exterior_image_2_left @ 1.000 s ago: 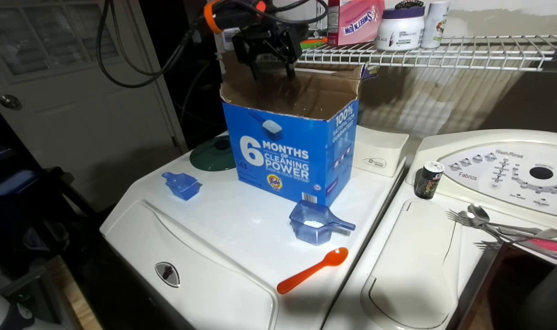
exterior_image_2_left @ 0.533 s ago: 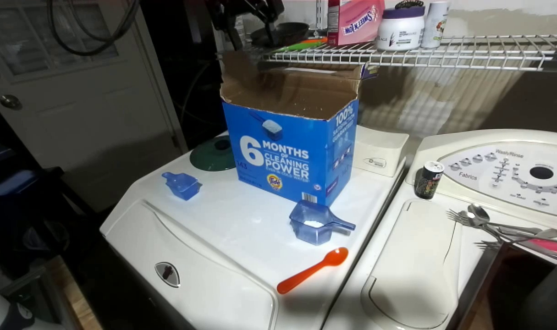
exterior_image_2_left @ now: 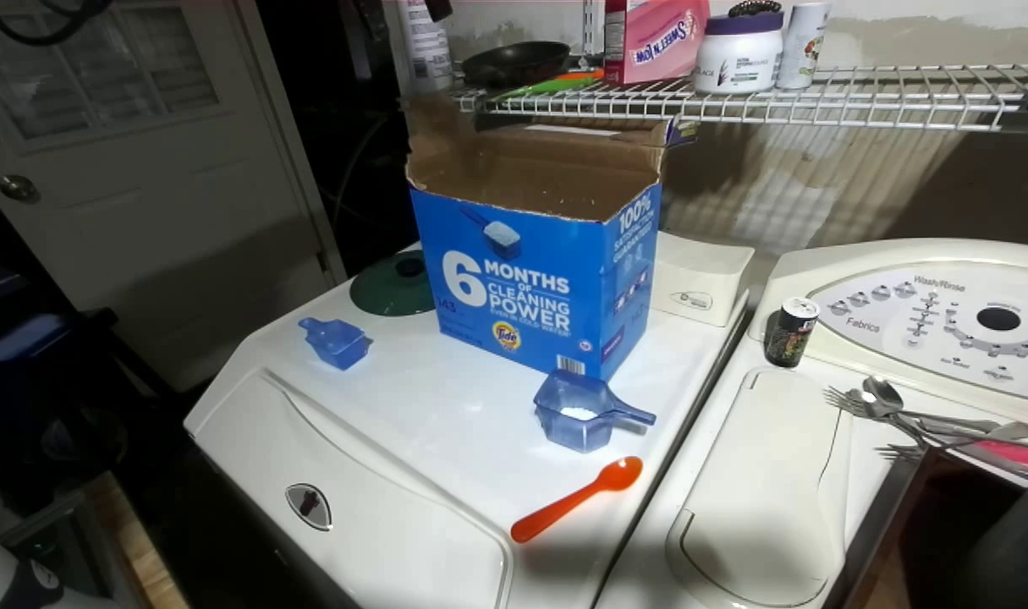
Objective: Use the silver spoon to place soap from the box in the blue measuring cup on the right.
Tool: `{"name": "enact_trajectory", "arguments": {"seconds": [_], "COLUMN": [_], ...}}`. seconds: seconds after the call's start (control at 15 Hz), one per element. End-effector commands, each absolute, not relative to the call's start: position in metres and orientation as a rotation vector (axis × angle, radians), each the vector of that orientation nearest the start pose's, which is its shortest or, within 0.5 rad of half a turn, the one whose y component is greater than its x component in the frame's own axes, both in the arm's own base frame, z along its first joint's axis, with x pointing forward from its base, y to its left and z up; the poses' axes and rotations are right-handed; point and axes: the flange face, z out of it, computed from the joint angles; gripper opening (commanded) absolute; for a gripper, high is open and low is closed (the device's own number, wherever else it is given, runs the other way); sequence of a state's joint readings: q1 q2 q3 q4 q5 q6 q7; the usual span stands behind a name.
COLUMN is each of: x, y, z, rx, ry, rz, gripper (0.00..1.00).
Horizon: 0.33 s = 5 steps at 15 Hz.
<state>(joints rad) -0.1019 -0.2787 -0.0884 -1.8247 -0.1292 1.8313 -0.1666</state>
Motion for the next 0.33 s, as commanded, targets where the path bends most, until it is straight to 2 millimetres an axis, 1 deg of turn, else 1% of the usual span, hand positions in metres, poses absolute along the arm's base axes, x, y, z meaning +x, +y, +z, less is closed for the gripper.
{"name": "enact_trajectory", "arguments": {"seconds": [0.0, 0.27], "x": [0.4741, 0.4719], "y": [-0.1075, -0.1065], "z": [0.6761, 0.6763], "rx": [-3.266, -3.267], "ry": [0.02, 0.026], "rz": [-0.433, -0.433], "gripper": [1.0, 1.0]}}
